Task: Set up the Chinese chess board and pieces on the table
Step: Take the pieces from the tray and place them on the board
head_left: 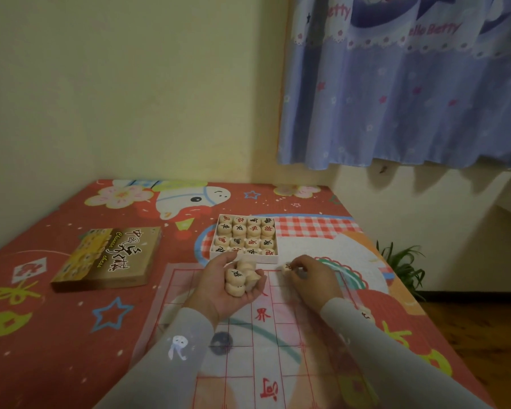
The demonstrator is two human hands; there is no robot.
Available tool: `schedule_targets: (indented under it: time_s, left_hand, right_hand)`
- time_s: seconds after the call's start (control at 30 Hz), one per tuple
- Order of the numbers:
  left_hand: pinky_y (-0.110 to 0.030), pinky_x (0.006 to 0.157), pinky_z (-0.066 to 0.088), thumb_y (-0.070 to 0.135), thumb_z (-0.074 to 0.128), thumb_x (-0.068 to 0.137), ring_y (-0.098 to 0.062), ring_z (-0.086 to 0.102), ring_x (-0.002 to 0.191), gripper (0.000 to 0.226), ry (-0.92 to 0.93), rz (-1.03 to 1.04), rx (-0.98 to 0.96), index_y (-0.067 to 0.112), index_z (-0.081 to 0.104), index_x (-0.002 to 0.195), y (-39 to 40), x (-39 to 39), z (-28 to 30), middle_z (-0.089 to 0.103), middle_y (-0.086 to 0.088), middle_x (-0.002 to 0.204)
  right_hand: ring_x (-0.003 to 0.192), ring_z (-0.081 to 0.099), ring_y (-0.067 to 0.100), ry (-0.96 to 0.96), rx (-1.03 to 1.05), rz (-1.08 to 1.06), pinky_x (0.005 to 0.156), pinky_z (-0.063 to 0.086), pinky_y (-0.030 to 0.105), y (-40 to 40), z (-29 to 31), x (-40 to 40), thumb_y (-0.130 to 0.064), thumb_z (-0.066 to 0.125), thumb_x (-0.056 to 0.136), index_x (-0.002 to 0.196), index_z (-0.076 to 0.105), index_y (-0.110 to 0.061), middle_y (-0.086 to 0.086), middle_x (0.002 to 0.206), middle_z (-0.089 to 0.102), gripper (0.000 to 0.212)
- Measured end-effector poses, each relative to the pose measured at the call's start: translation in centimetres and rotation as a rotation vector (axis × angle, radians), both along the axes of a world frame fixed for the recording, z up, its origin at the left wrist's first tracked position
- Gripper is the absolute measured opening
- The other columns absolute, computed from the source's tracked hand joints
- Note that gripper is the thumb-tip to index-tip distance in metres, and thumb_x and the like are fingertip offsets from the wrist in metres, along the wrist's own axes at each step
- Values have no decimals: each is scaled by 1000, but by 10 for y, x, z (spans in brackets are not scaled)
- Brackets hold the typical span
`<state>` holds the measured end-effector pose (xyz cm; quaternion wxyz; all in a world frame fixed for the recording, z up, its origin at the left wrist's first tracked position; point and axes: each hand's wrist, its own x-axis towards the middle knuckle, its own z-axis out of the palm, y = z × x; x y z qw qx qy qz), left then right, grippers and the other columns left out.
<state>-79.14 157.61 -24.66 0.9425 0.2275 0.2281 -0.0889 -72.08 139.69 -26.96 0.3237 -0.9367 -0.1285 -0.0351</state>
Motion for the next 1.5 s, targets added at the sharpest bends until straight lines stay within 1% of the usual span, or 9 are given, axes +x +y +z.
schedule_targets:
  time_s: [0.3, 0.53, 0.67, 0.83, 1.0, 1.17, 1.3, 1.4, 1.5]
  left_hand:
    - [-44, 75, 54, 27, 58, 90, -31, 57, 83, 29, 1, 1, 8, 4, 52, 107, 7, -4, -2, 55, -23, 95]
    - [-39, 67, 56, 30, 55, 90, -29, 60, 72, 36, -30, -42, 46, 3, 52, 114, 1, -11, -3, 59, -20, 90]
    - [-35, 61, 56, 34, 54, 90, -24, 59, 68, 34, -25, -43, 104, 3, 59, 103, -2, -12, -3, 59, -11, 77]
    - [-47, 95, 49, 39, 55, 91, -33, 65, 107, 49, 1, -72, 174, 2, 63, 122, -5, -24, 2, 66, -17, 120]
    - [-50, 100, 44, 43, 54, 90, -30, 60, 117, 53, 36, -47, 202, 6, 61, 127, -1, -35, 3, 62, -15, 127]
    - [-38, 78, 51, 38, 53, 92, -26, 62, 77, 43, 9, 18, 126, 4, 61, 117, 7, -44, 6, 65, -15, 88]
    - [-39, 83, 52, 34, 51, 93, -29, 61, 80, 49, -61, 54, 25, -2, 53, 126, 35, -51, 6, 60, -23, 122]
    - [-38, 64, 57, 35, 48, 94, -29, 59, 74, 40, -74, 150, 23, -1, 50, 113, 56, -56, 10, 59, -25, 102]
    - [-37, 69, 55, 39, 52, 93, -28, 56, 77, 41, -64, 214, 57, 1, 54, 108, 76, -57, 14, 57, -20, 93]
  right_hand:
    - [82, 58, 13, -76, -127, 28, 77, 51, 27, 14, -7, 5, -37, 53, 92, 93, 67, -16, 0, 95, 67, 25]
    - [90, 54, 2, -172, 224, 218, 81, 44, 20, 18, 19, -32, -34, 66, 86, 96, 68, -25, -14, 97, 62, 14]
    - [97, 54, 2, -162, 214, 460, 85, 45, 23, 32, 38, -55, -39, 66, 83, 92, 67, -28, -16, 97, 64, 15]
    - [98, 50, 9, -111, 66, 567, 87, 46, 31, 38, 45, -71, -39, 65, 82, 94, 58, -34, -12, 98, 60, 14]
    - [96, 54, 9, -37, 89, 561, 87, 50, 34, 45, 46, -79, -36, 66, 81, 95, 59, -32, -7, 104, 60, 16]
    - [97, 58, 0, -49, 304, 484, 84, 47, 17, 47, 45, -81, -32, 70, 82, 93, 62, -31, -15, 101, 64, 13]
    - [90, 58, -5, -139, 306, 334, 79, 46, 11, 40, 42, -66, -33, 67, 85, 92, 63, -29, -17, 96, 65, 9]
    - [86, 57, -4, -116, 174, 297, 76, 46, 12, 32, 35, -55, -34, 64, 88, 94, 64, -26, -15, 96, 63, 10]
    - [86, 55, 0, -92, 70, 313, 82, 49, 20, 33, 25, -48, -33, 62, 89, 97, 65, -27, -14, 97, 61, 11]
